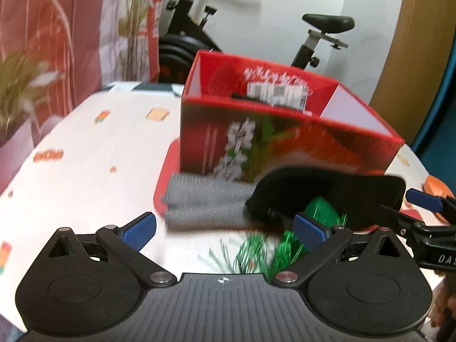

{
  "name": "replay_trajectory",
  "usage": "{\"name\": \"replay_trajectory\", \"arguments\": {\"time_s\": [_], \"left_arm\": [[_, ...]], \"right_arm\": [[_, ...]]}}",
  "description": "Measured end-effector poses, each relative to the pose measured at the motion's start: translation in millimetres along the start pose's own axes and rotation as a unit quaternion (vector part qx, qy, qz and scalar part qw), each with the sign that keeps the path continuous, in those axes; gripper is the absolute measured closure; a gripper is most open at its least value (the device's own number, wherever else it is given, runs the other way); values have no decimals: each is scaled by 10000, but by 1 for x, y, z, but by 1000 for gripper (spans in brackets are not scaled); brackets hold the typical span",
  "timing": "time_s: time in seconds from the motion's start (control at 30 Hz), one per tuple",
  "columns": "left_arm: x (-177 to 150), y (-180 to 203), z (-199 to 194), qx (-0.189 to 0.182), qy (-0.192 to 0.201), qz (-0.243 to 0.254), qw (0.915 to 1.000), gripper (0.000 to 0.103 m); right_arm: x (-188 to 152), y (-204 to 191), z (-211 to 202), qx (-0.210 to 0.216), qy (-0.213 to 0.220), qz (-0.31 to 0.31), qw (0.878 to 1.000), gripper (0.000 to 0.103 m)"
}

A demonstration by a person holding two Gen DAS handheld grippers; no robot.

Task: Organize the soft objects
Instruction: 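Move both grippers back to the green tasseled pouch by the eye mask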

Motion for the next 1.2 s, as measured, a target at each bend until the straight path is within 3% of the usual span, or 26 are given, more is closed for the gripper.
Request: {"name": "replay_trajectory", "arguments": {"time_s": [0.3, 0.43, 0.83, 1.1, 1.2], "left_arm": [[-27, -2, 8, 182, -114, 77, 9997, 0], [-29, 0, 8, 92, -177, 61, 9998, 0], [-35, 1, 12, 519, -364, 332, 9974, 0], [-35, 4, 14, 463, -405, 433, 9972, 0], [-36, 4, 15, 433, -454, 413, 9972, 0]], "right_arm": [[-24, -23, 4, 213, 1, -381, 9990, 8], [-29, -27, 7, 262, -89, -451, 9986, 10], [-32, -29, 12, 339, -197, -473, 9981, 11], [-35, -29, 14, 363, -253, -481, 9979, 12], [-36, -29, 16, 398, -292, -496, 9975, 18]]}}
Point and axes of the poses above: each gripper's, at about its wrist camera, not at the fingertips, and z roughly the way its jaws point, y to its right, x to its top, the point moved 7 cm from there along z, roughly the way its jaws point, and after that the axes turned 5 degrees about -y, right-handed, at the moved point
